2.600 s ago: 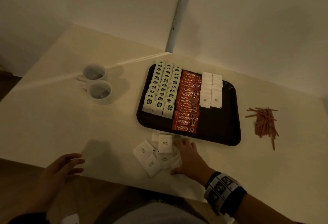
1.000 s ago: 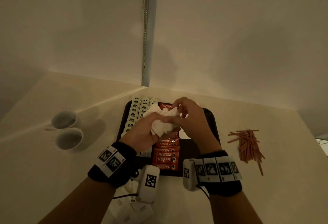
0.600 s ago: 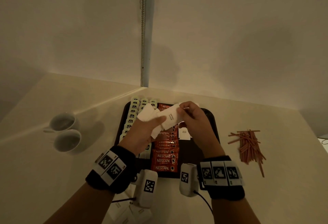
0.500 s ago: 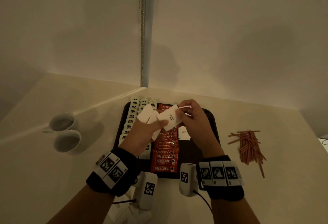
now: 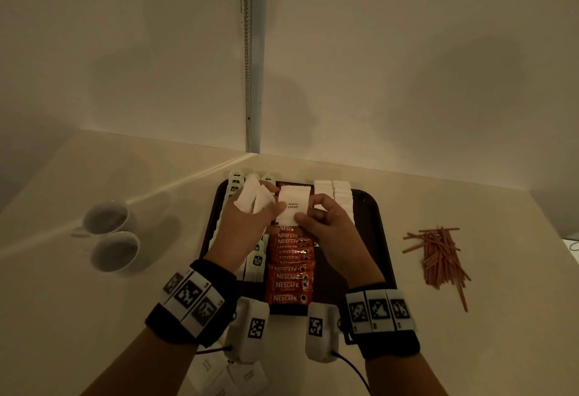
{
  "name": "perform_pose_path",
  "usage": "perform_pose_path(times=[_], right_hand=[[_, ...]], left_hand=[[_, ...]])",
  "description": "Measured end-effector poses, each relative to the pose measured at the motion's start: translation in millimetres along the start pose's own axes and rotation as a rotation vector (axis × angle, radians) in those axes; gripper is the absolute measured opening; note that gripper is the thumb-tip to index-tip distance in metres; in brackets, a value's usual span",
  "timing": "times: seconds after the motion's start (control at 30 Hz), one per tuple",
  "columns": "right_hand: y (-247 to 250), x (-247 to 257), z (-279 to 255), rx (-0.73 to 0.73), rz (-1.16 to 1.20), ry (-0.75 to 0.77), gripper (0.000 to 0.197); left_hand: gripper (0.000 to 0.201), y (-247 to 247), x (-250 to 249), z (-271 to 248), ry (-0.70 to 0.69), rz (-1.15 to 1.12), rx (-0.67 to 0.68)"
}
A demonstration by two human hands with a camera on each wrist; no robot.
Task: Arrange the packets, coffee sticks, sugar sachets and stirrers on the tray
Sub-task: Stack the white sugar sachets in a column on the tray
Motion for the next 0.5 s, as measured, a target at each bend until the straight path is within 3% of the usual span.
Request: perform_pose_path(times=[0.07,0.3,0.4,0.5], right_hand=[[-0.9,-3.6,0.2,0.006,0.037,-0.004,0.021],[6.7,-4.6,2.1,-0.071,0.008,0.035,0.009],[19.5,-7.7,5.9,-0.108,0.012,0.054,0.009],[54.8,-22.7,15.0,-0.286,-0.018,0.035,0.014]], left_hand=[[0.021,-0.1,2.8,0.1,-0.001,0.024,-0.006],[0.022,-2.2,7.8,2.2,-0.001,0.020,-0.016],[0.017,-3.0,13.0,1.8,0.096,-0.015,0.027],[0.011,1.1,17.0,1.5,0.250,-0.195,0.030]])
Point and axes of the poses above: each hand's wrist, its own z-axis towards the middle knuckle, its own y-axis out of the back of the hand, x = y × z, the point moved 4 cm from there along z, towards the middle knuckle, and after that the axes turned 9 degrees about -y, right-handed, at the moved point
